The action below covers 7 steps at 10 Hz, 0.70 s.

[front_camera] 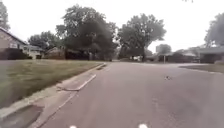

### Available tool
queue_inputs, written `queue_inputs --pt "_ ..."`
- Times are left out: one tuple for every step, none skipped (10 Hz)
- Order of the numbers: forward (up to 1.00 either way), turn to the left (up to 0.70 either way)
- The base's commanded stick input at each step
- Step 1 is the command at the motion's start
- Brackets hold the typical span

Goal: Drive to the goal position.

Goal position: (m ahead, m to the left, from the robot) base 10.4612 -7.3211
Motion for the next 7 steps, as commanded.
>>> queue_inputs --pt "0.5 0.0" --pt "0.5 0.0" --pt "0.5 0.0" --pt "0.5 0.0" --pt "0.5 0.0" --pt "0.5 0.0" --pt "0.5 0.0"
